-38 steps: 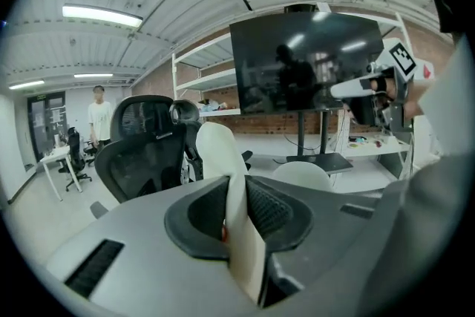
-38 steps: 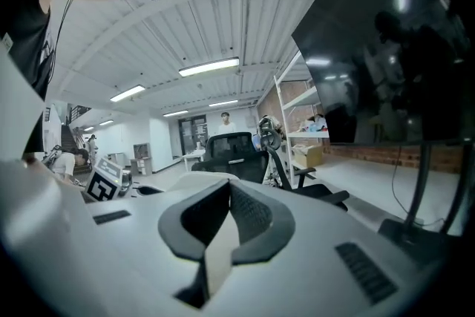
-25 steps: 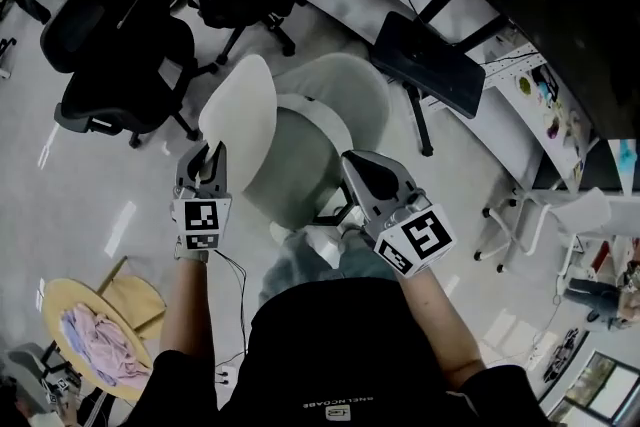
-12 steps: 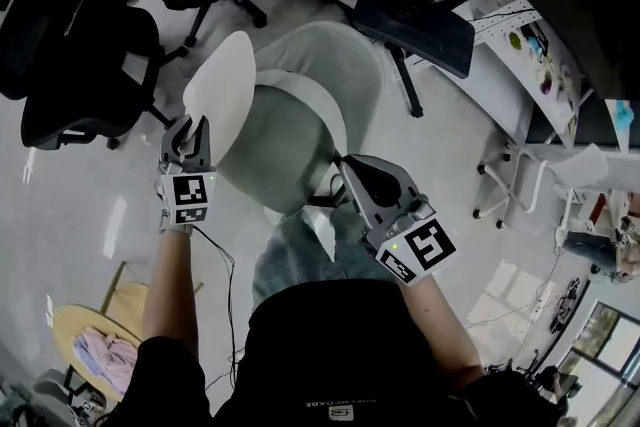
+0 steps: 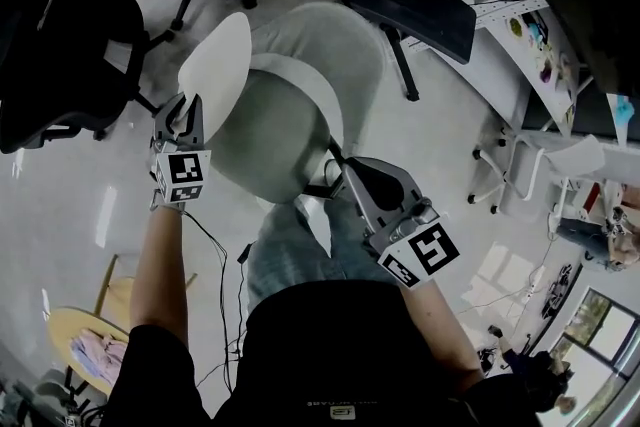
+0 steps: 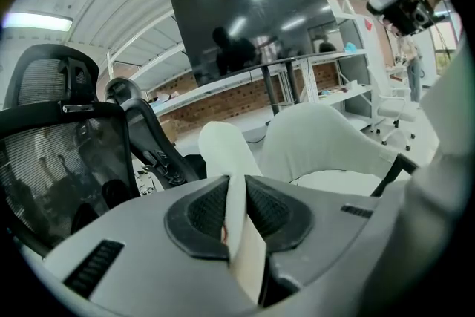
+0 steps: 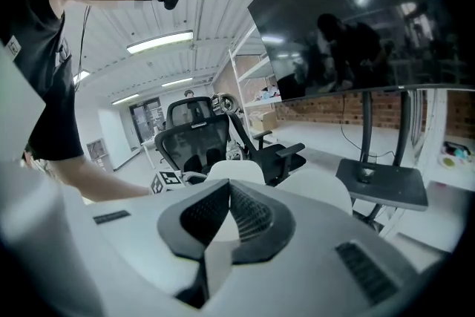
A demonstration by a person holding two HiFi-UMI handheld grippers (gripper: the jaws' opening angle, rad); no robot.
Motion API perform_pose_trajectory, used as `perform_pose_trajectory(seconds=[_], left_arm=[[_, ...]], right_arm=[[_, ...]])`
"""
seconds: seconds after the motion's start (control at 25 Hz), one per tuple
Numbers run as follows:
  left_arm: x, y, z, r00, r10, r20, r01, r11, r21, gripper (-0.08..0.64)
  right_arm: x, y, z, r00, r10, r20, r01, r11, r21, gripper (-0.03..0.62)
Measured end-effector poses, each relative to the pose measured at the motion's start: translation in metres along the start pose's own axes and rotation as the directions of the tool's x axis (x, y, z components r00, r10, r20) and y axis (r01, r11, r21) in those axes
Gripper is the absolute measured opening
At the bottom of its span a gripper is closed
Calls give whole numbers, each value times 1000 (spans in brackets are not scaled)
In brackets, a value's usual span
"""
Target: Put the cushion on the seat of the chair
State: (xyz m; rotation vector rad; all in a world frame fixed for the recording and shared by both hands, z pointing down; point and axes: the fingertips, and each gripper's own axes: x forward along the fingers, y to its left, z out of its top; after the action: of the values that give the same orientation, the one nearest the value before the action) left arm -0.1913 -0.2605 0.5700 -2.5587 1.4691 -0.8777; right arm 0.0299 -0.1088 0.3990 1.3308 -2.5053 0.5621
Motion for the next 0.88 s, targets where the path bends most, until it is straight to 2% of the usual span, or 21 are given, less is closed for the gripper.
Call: perform_pose_trajectory(seconds=[0.32,0.68,0.88], left_arm=[[15,1,-7,1000,9,10,-9,1000,23,66],[5,-36,6,994,-103,25,103,994,26,66],[0,-65,12,991,-130,29,130,991,14,69]], right_arm=[[5,-9,-12,999,0,-32,0,1000,7,11],[0,-22,-13,998,19,-52,-19,1000,9,11],[-6,-28,-16,997,42,-62,-42,999,10,11]])
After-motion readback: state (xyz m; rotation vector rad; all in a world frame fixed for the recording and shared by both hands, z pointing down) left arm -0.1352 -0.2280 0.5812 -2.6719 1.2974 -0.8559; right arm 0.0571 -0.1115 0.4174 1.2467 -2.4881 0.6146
